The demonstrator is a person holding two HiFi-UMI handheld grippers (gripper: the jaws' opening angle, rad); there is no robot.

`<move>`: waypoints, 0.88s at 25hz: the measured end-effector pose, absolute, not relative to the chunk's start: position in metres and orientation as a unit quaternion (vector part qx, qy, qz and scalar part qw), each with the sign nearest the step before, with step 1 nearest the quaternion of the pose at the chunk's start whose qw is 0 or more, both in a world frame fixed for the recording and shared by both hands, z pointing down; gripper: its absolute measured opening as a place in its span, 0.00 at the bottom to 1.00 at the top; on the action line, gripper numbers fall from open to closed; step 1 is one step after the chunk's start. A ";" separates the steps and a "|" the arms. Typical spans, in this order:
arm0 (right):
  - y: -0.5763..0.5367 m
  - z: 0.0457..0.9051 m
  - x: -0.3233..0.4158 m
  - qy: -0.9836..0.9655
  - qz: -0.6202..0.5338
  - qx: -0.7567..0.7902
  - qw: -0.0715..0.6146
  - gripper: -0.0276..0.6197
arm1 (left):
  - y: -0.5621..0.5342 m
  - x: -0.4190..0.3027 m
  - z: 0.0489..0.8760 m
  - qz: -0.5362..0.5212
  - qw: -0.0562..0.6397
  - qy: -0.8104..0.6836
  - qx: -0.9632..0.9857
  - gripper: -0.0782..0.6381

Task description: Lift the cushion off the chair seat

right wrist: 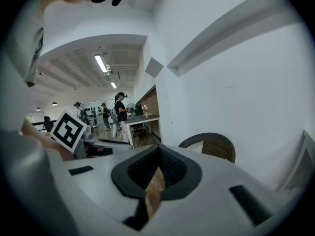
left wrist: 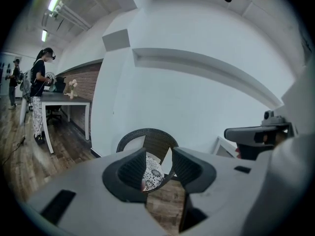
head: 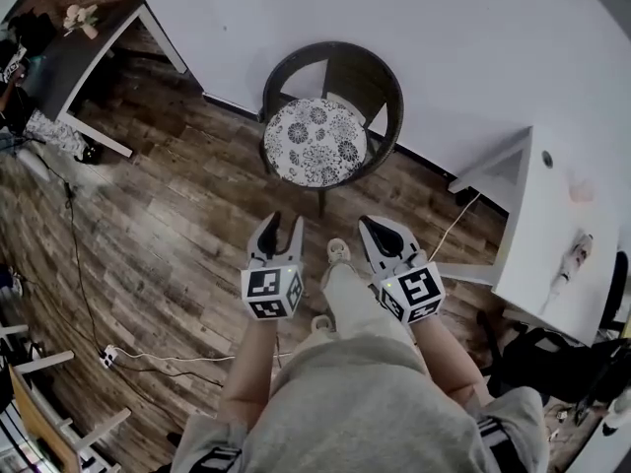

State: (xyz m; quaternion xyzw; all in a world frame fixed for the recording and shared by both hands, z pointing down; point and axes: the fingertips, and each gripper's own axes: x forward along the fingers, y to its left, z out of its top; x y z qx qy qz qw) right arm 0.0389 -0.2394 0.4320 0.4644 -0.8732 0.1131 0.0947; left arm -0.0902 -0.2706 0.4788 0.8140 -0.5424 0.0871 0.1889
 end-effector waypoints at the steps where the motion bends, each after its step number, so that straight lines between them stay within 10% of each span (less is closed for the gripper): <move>1: -0.249 0.437 0.040 -0.873 0.117 0.463 0.096 0.04 | -0.281 -0.090 0.487 0.090 0.192 -0.543 0.813 0.32; 22: -0.373 0.581 0.045 -0.870 0.197 0.429 0.141 0.04 | -0.413 -0.058 0.729 0.215 0.276 -0.518 0.780 0.33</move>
